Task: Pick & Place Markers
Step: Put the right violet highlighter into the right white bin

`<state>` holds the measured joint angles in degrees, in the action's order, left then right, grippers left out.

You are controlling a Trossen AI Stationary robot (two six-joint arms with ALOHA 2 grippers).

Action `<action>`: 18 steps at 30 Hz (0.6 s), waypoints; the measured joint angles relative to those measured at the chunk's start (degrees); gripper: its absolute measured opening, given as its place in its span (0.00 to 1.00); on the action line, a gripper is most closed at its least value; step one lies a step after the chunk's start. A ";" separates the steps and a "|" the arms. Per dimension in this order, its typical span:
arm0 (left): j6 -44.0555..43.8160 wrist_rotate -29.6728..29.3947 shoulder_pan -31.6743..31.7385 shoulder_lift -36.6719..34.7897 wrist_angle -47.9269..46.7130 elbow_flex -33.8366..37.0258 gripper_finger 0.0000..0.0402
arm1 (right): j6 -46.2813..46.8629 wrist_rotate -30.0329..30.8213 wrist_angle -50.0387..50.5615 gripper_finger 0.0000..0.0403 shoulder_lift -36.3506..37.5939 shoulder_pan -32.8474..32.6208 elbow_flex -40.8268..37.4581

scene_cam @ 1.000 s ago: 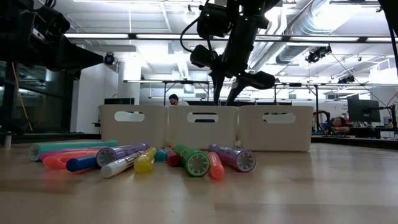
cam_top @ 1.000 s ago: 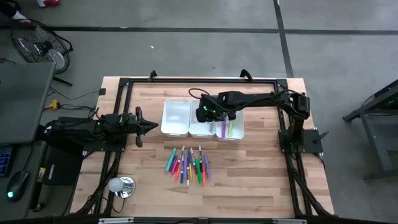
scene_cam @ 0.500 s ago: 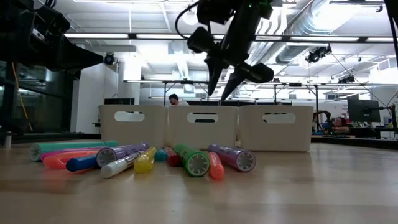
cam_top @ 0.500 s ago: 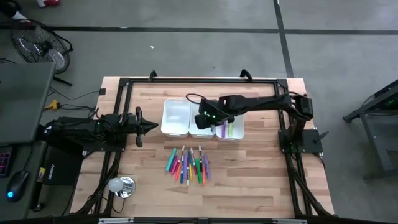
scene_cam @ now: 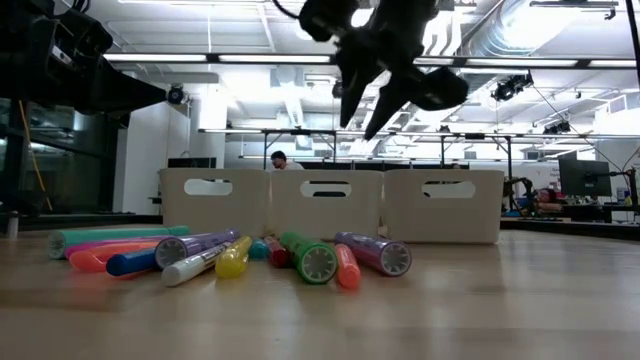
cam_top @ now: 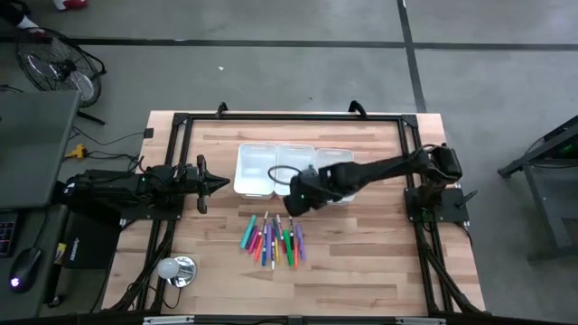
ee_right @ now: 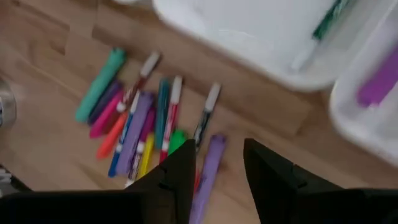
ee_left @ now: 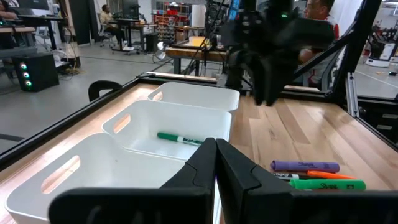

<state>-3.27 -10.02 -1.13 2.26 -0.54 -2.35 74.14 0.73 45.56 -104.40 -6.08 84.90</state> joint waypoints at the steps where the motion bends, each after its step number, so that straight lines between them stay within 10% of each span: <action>1: 0.00 0.00 0.00 0.02 0.01 0.01 0.02 | 0.86 0.18 0.15 0.31 0.00 -0.79 0.00; 18: 0.00 -0.02 0.00 0.02 0.01 0.02 0.02 | 11.14 -0.19 1.33 0.31 -7.51 -6.44 4.60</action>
<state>-3.27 -10.04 -1.13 2.28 -0.54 -2.33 85.27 0.54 46.89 -111.91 -12.51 89.50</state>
